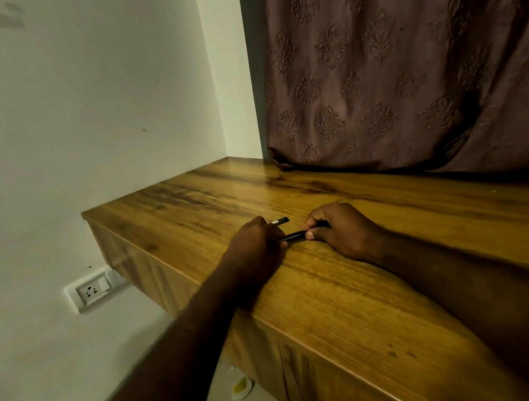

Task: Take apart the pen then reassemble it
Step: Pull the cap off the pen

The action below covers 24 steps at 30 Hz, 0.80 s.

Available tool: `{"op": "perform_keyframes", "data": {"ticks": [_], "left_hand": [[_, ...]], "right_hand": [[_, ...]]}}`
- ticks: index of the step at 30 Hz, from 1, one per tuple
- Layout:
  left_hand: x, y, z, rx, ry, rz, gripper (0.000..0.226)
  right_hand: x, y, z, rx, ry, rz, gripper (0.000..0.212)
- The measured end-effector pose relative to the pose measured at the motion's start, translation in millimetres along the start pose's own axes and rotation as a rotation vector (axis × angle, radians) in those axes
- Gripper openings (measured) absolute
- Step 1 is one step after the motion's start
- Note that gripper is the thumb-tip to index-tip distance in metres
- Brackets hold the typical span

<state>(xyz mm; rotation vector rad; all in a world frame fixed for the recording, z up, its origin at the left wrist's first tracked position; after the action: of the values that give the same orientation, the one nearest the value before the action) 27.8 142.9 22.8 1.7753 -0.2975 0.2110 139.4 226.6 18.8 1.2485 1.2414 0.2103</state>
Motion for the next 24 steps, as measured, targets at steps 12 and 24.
{"op": "perform_keyframes", "data": {"ticks": [12,24], "left_hand": [[-1.4,0.5,0.8,0.040,-0.002,0.002,0.019],[-1.7,6.2,5.6,0.111,0.023,0.058,0.019]], "right_hand": [[1.3,7.2,0.6,-0.027,0.053,0.021,0.016],[15.7,6.9,1.9,0.013,-0.015,-0.389,0.012]]}}
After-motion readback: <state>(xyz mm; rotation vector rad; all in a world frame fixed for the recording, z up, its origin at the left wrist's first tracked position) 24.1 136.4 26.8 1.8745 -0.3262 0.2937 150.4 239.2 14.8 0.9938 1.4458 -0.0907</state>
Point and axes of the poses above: each hand's wrist, its own z-axis away from the middle knuckle, its own y-axis out of the back of the hand, x = y × z, the point moved 9 cm from there along -z, towards the middle knuckle, and after that the axes turned 13 degrees about -x, right-handed, at the moved point
